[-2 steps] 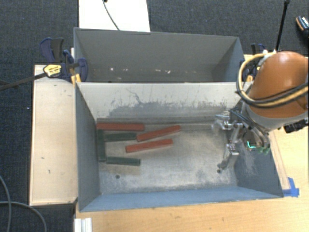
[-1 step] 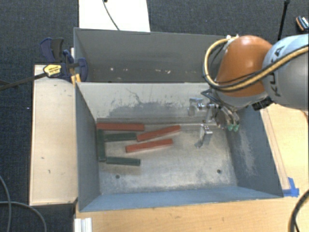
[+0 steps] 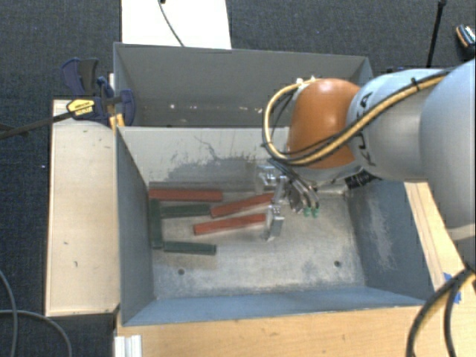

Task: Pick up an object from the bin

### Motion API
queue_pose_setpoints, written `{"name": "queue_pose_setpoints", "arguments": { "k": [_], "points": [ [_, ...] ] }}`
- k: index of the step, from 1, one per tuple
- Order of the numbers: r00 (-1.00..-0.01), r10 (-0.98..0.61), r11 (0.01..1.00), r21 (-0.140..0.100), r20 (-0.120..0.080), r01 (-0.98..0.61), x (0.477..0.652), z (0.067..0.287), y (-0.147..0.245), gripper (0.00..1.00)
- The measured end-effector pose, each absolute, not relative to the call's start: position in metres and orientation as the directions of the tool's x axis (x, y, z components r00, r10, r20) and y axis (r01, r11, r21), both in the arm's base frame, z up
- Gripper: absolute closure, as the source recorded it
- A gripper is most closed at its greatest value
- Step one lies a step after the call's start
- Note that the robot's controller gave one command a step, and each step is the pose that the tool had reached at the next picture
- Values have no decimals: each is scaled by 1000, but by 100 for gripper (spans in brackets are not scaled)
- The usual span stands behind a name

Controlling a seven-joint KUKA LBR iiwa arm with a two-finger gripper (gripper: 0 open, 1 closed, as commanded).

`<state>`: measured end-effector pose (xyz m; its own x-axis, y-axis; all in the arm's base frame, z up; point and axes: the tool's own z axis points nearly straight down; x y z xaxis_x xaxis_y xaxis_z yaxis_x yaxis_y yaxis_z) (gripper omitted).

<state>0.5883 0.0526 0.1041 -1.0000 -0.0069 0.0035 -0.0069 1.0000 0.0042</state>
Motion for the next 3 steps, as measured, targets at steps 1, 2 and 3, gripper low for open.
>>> {"name": "queue_pose_setpoints", "arguments": {
  "k": [1,2,3],
  "points": [
    [-951,-308,951,3,0,-308,593,70,107,0],
    [-952,-306,952,1,-2,-306,594,71,106,100],
    [-893,-451,893,-2,-10,-451,564,225,112,100]
  ]
}}
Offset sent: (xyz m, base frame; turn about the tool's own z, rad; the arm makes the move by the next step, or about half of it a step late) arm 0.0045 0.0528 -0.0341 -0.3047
